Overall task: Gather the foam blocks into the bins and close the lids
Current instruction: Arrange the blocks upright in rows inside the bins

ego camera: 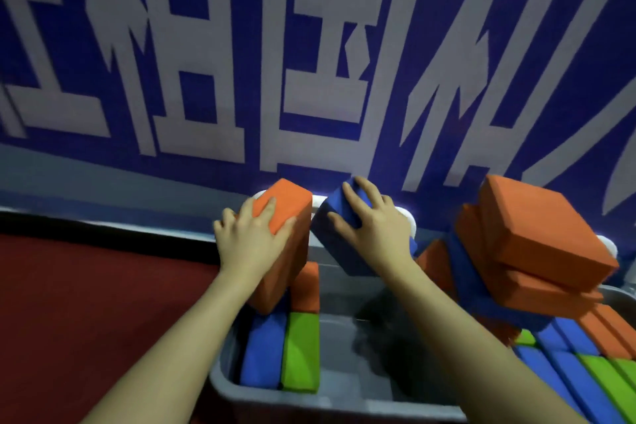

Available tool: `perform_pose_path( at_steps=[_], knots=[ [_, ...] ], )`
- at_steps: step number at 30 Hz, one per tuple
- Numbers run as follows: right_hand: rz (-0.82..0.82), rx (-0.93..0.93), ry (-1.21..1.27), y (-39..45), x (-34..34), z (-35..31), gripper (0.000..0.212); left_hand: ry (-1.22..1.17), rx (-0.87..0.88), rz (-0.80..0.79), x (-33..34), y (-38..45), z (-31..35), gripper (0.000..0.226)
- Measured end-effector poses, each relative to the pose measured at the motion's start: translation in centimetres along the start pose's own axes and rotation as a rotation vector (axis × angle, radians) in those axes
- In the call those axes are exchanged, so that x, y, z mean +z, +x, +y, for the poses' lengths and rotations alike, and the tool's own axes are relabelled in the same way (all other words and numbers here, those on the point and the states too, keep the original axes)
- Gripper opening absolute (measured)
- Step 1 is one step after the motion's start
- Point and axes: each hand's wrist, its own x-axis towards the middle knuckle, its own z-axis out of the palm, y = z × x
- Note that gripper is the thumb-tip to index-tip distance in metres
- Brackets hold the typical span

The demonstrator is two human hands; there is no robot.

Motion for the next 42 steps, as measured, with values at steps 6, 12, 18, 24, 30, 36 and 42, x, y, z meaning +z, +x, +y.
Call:
perform_pose_path(
  at_steps=[6, 12, 18, 24, 30, 36, 42],
  knots=[
    [-0.297, 0.288, 0.118, -3.3, 2.8, -2.9, 0.054, 0.083, -0.127, -0.175, 2.2, -3.8, -1.4, 0.050],
    [-0.421, 0.372, 0.132, -3.8, 4.0, -3.1, 0.058, 0.174, -0.022, -0.226, 3.5, -4.0, -0.9, 0.051],
    [-0.529, 0.184, 0.244, -4.3, 3.8, -1.6, 0.070, 0.185, 0.092, -0.308, 2.7, -3.3, -1.8, 0.065],
    [-0.635, 0.031, 0.332, -4.9, 3.2, 0.6, 0.083, 0.219, 0.169, -0.545, 1.0, -2.3, -2.0, 0.058],
    [-0.617, 0.120, 0.370, -6.3, 2.8, -0.4, 0.075, 0.313, 0.292, -0.632, 0.2, -1.8, -1.2, 0.057],
    [-0.479, 0.293, 0.358, -7.1, 1.3, 2.5, 0.071, 0.228, 0.228, -0.441, 1.2, -3.0, 2.6, 0.056],
    [-0.492, 0.383, 0.252, -9.2, -0.9, 7.6, 0.070, 0.118, 0.222, -0.474, 3.1, -3.8, 9.4, 0.055]
  ],
)
